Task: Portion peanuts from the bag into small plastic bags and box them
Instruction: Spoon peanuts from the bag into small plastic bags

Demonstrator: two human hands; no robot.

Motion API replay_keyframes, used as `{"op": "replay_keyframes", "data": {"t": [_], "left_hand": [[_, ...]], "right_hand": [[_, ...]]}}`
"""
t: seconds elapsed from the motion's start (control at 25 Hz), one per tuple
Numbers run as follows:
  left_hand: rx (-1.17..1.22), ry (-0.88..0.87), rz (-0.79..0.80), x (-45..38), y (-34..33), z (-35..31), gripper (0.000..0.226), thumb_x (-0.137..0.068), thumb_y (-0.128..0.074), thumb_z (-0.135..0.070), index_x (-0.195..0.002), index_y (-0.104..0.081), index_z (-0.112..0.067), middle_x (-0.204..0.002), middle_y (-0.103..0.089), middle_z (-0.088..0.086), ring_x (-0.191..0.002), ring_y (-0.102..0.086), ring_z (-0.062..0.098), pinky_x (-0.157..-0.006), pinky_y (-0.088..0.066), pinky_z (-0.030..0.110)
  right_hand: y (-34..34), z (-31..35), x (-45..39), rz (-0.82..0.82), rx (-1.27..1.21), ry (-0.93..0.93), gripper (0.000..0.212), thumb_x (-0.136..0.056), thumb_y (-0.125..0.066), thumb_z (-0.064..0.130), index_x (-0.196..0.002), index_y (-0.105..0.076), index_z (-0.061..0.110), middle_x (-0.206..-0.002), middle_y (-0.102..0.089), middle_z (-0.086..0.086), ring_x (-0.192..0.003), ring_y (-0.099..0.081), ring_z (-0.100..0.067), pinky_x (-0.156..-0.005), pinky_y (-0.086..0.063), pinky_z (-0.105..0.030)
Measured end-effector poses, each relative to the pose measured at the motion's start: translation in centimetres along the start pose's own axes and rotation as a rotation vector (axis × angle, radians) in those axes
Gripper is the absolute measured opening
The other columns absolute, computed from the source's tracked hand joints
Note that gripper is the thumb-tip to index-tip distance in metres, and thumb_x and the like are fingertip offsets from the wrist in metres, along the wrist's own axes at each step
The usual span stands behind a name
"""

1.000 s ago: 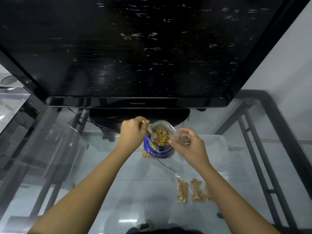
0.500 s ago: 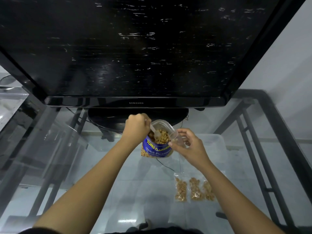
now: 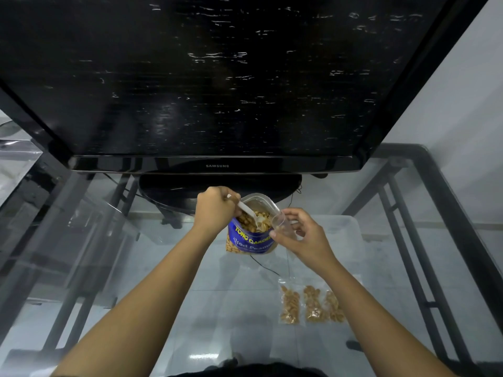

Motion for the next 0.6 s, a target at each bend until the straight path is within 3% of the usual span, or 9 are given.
{"op": "replay_keyframes", "data": {"t": [0.12, 0.24, 0.4, 0.6], "left_hand": [[0.059, 0.073, 0.001, 0.0, 0.1, 1.0, 0.017, -0.089, -0.057, -0.014, -0.074, -0.067, -0.013, -0.068, -0.071, 0.011, -0.076, -0.071, 0.023, -0.08, -0.057, 0.039], [0.06, 0.124, 0.014, 0.2, 0.0, 1.6, 0.015, -0.09, -0.056, -0.016, -0.084, -0.067, -0.009, -0.074, -0.071, 0.012, -0.076, -0.07, 0.022, -0.078, -0.057, 0.035], [0.14, 0.175, 0.019, 0.4, 0.2, 2.0, 0.014, -0.091, -0.057, -0.015, -0.083, -0.066, -0.008, -0.076, -0.07, 0.013, -0.073, -0.069, 0.021, -0.072, -0.058, 0.03], [0.245, 0.222, 0.052, 0.5, 0.0, 2.4, 0.014, -0.091, -0.055, -0.013, -0.083, -0.064, -0.006, -0.07, -0.066, 0.011, -0.057, -0.065, 0.01, -0.052, -0.053, 0.016]], "right_hand": [[0.0, -0.2, -0.1, 0.006, -0.011, -0.009, 0.042, -0.072, -0.078, 0.031, -0.107, -0.055, 0.035, -0.106, -0.063, 0.016, -0.096, -0.06, -0.004, -0.079, -0.048, -0.015], [0.1, -0.6, -0.2, 0.015, -0.061, -0.033, 0.044, -0.074, -0.076, 0.029, -0.112, -0.054, 0.03, -0.11, -0.063, 0.012, -0.098, -0.06, -0.005, -0.077, -0.051, -0.019], [0.3, -1.5, -0.1, -0.011, -0.251, -0.113, 0.04, -0.078, -0.072, 0.022, -0.113, -0.054, 0.025, -0.109, -0.065, 0.007, -0.103, -0.061, -0.01, -0.07, -0.052, -0.017], [0.6, -1.9, 0.3, -0.047, -0.332, -0.128, 0.041, -0.078, -0.071, 0.017, -0.116, -0.053, 0.02, -0.107, -0.067, 0.006, -0.102, -0.063, -0.012, -0.071, -0.051, -0.015]]}}
Point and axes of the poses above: each hand's wrist, its own x-axis away from the middle knuckle, its own y-axis out of the back of the hand, z = x × y, the point moved 10 cm from there along -x, towards the middle knuckle
